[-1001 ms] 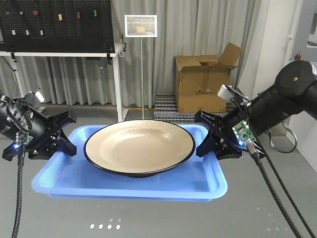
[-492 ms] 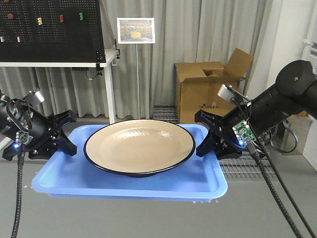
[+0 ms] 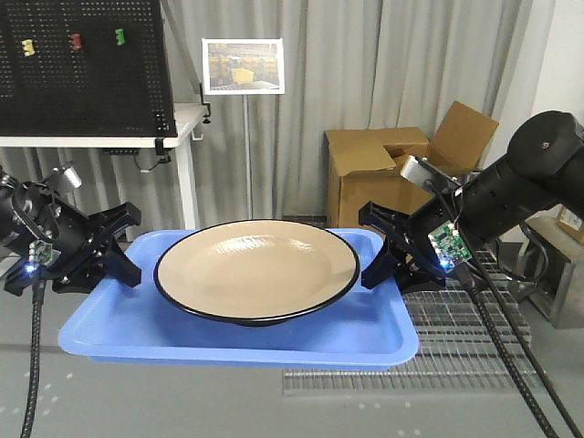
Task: Place disk in tray to left cabinet
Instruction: 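Hold the tray with both grippers while driving to the white cabinet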
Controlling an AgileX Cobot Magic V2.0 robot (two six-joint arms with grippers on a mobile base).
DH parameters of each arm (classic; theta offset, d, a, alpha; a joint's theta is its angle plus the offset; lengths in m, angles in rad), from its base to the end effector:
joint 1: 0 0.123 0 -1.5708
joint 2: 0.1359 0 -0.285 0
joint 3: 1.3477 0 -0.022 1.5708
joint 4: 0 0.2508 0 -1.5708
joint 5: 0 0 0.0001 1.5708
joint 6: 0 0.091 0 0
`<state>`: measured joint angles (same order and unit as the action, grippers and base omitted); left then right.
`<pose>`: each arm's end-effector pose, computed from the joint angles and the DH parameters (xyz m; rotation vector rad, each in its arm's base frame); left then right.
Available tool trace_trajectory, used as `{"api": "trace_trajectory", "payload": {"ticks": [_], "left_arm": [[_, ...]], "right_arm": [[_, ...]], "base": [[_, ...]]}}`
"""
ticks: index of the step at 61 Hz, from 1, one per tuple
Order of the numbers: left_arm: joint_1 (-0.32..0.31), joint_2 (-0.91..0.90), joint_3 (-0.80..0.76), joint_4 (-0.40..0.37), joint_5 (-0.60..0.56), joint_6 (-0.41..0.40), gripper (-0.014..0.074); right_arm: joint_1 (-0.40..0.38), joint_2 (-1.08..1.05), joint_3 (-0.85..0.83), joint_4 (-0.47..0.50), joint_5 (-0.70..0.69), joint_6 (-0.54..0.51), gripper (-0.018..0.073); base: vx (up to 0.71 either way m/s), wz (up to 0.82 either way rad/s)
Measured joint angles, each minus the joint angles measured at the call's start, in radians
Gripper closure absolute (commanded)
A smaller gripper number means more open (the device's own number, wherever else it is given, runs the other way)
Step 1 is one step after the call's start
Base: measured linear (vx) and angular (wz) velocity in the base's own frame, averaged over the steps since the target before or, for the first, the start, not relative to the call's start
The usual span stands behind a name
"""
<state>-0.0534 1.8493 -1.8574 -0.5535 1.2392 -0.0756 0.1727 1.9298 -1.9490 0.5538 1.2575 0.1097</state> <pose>0.3957 -0.0665 0.3596 -0.1201 2.6469 -0.7997 0.4040 0.1167 0.3520 -0.0040 2.6889 0.8496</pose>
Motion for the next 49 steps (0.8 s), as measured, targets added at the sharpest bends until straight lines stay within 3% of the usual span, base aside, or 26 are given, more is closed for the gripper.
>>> {"api": "trace_trajectory", "payload": {"ticks": [49], "left_arm": [[0.000, 0.000, 0.000, 0.001, 0.000, 0.000, 0.0596]], "right_arm": [[0.000, 0.000, 0.000, 0.001, 0.000, 0.000, 0.0551]], "base": [[0.47, -0.04]]}}
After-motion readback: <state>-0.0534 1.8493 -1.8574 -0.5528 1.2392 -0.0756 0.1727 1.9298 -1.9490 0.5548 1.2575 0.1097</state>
